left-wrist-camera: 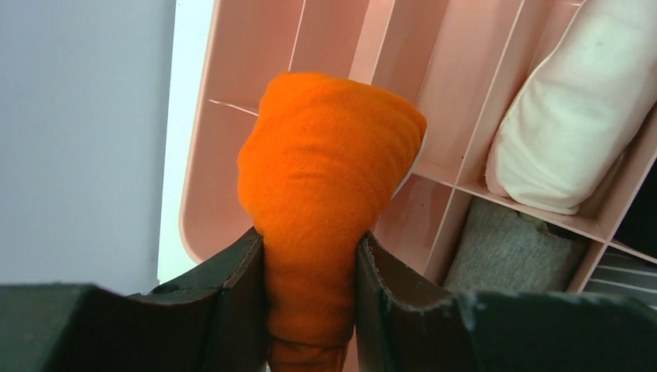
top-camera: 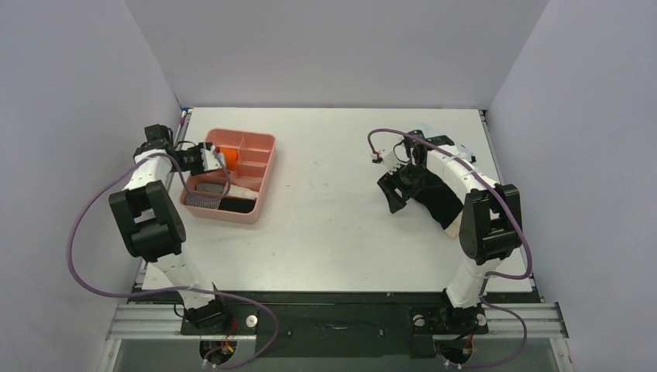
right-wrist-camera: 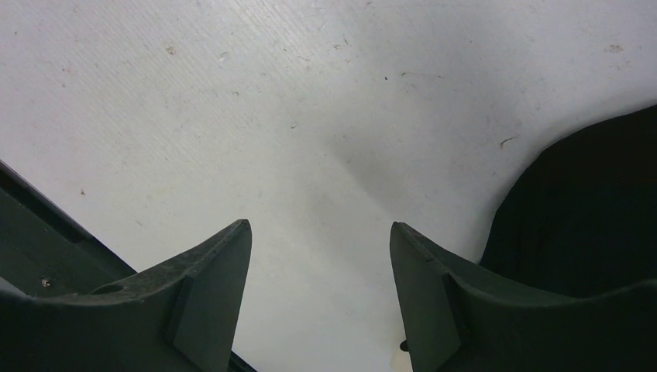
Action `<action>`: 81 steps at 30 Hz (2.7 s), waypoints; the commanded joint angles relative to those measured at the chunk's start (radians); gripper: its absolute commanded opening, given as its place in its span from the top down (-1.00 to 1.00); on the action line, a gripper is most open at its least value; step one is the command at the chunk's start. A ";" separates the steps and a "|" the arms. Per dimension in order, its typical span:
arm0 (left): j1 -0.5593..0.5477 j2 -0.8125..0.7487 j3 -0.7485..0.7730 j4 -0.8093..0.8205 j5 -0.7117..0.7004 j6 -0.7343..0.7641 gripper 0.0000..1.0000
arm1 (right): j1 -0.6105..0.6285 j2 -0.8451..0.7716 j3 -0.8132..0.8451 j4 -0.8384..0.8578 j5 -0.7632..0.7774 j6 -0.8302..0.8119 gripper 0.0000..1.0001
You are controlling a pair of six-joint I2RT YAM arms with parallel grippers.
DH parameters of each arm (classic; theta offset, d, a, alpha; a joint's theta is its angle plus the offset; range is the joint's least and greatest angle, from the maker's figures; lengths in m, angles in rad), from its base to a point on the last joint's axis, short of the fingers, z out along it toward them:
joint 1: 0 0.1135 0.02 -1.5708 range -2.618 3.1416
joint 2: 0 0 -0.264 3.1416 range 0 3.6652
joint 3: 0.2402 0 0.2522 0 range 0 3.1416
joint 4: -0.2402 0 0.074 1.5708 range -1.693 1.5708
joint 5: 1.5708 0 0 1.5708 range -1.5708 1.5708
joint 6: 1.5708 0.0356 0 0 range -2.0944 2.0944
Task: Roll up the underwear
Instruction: Place the underwear in the storage box.
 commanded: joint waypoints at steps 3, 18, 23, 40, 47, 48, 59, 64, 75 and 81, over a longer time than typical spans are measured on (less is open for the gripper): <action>0.013 0.043 0.073 -0.050 0.052 0.092 1.00 | -0.006 -0.003 0.001 0.020 0.053 0.011 -0.23; 0.065 0.128 0.157 -0.158 0.049 0.190 1.00 | -0.015 -0.022 -0.016 0.013 0.092 0.015 -0.24; 0.074 0.142 0.163 -0.188 0.041 0.234 1.00 | -0.015 -0.017 -0.017 0.013 0.094 0.014 -0.24; 0.033 0.328 0.410 -0.497 -0.086 0.383 1.00 | -0.018 -0.014 0.019 -0.010 0.117 0.030 -0.23; 0.024 0.342 0.414 -0.535 -0.149 0.442 1.00 | -0.018 -0.008 0.029 -0.016 0.123 0.031 -0.24; 0.023 0.344 0.415 -0.536 -0.156 0.442 1.00 | -0.018 -0.003 0.031 -0.018 0.122 0.031 -0.23; 0.002 0.362 0.401 -0.548 -0.243 0.486 1.00 | -0.017 0.011 0.036 -0.021 0.119 0.031 -0.24; -0.007 0.381 0.412 -0.572 -0.268 0.504 1.00 | -0.016 0.017 0.039 -0.019 0.116 0.033 -0.24; -0.021 0.436 0.490 -0.610 -0.274 0.452 0.89 | -0.015 0.009 0.028 -0.019 0.126 0.033 -0.23; -0.019 0.440 0.518 -0.611 -0.265 0.437 0.42 | -0.014 0.012 0.033 -0.019 0.124 0.037 -0.24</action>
